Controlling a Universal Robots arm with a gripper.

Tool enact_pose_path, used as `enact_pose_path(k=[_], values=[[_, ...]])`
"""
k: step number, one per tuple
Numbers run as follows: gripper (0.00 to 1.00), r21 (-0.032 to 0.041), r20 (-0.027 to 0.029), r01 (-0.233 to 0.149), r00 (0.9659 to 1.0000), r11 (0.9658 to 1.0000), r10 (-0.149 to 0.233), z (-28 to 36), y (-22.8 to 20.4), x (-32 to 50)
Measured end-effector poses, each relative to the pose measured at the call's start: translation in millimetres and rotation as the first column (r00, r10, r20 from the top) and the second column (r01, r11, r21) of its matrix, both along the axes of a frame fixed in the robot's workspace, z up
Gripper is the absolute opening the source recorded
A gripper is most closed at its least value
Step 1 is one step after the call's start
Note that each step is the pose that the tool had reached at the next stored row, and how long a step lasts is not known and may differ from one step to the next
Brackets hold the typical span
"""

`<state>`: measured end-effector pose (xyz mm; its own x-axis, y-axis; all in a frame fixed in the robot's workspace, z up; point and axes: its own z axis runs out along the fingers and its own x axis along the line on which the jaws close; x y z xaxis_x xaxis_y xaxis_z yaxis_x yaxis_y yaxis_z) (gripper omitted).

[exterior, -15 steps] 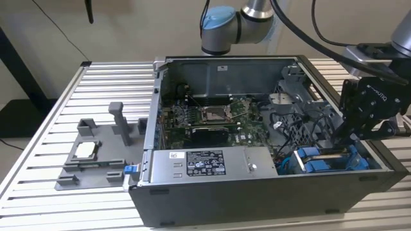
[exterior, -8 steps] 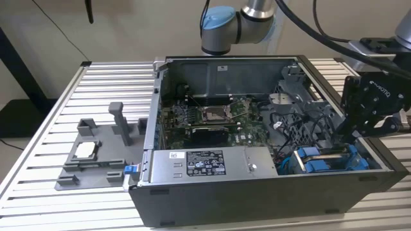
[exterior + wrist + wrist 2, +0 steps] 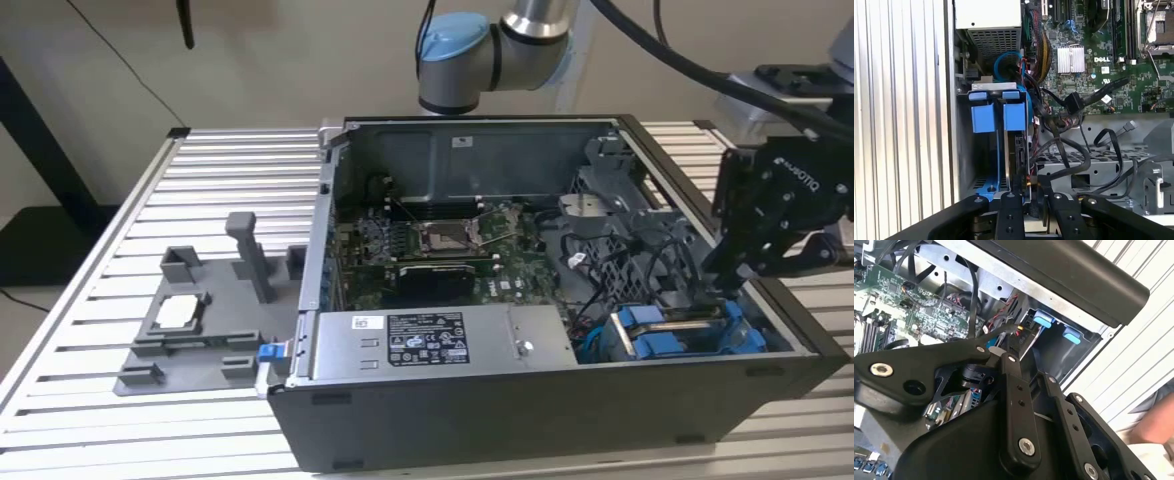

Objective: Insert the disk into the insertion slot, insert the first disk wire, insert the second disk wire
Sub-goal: 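Insert the second disk wire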

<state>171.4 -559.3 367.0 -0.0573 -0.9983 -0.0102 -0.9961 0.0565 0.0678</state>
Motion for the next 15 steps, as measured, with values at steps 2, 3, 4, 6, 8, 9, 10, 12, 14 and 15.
enact_pose_path(k=[2,3,4,6,8,9,10,12,14,15], values=[[0.27,0.0000,0.0000,0.000,1.0000,1.0000,0.000,1.3,0.1,0.0],[0.27,0.0000,0.0000,0.000,1.0000,1.0000,0.000,1.9,0.1,0.0],[0.27,-0.0001,0.0000,0.000,1.0000,1.0000,0.000,2.6,0.1,0.0],[0.27,-0.0001,0.0000,0.000,1.0000,1.0000,0.000,3.7,0.1,0.0],[0.27,-0.0001,0.0000,0.000,1.0000,1.0000,0.000,5.0,0.2,0.0],[0.27,-0.0002,0.0000,0.000,1.0000,1.0000,0.000,5.6,0.2,0.0],[0.27,-0.0003,0.0000,0.000,1.0000,1.0000,0.000,6.3,0.3,0.0],[0.27,-0.0004,0.0000,0.000,1.0000,1.0000,0.000,7.7,0.4,0.0],[0.27,-0.0007,0.0000,0.000,1.0000,1.0000,0.000,8.9,0.5,0.0],[0.27,-0.0009,0.0000,0.000,1.0000,1.0000,0.000,9.6,0.6,0.0]])
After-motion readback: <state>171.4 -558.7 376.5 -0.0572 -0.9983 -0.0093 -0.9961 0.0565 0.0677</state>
